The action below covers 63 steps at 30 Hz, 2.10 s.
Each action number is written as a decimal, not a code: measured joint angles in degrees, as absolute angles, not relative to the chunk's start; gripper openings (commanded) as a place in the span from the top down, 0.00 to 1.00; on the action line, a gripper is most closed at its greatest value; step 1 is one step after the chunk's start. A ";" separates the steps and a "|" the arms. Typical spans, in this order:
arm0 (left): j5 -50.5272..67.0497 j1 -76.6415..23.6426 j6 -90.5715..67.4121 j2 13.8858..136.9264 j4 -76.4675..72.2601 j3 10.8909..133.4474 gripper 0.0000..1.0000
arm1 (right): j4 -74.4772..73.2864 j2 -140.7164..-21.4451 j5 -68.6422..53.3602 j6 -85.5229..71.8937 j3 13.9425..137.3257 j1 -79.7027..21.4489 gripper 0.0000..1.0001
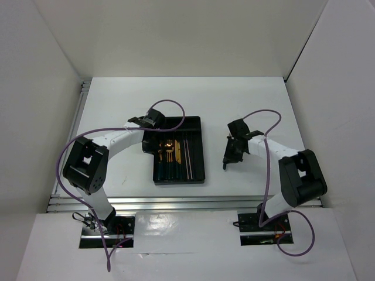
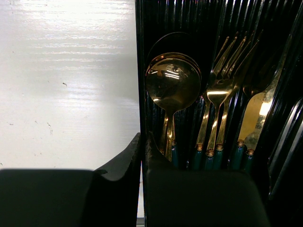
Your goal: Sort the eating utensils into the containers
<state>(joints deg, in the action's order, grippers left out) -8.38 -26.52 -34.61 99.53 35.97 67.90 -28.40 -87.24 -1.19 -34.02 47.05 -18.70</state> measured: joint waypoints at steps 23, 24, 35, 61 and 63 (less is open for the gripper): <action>-8.69 -26.57 -34.61 99.53 35.97 67.90 1.00 | -25.63 -94.91 -5.04 -37.01 64.77 -48.10 1.00; -8.69 -26.57 -34.61 99.53 35.97 67.90 1.00 | -25.43 -95.02 -4.78 -37.67 64.77 -48.36 1.00; -8.69 -26.57 -34.61 99.53 35.97 67.90 1.00 | -23.40 -95.50 -2.33 -46.04 64.79 -48.93 1.00; -8.71 -26.57 -34.61 99.53 35.97 67.90 1.00 | -24.43 -100.12 -1.17 -50.46 64.84 -50.17 0.92; -8.71 -26.57 -34.61 99.53 35.97 67.90 1.00 | -24.49 -100.25 -1.17 -50.24 64.86 -50.30 0.92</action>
<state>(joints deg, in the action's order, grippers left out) -8.71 -26.57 -34.61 99.53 35.97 67.90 -24.49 -100.25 -1.17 -50.24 64.86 -50.30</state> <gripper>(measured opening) 0.067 0.231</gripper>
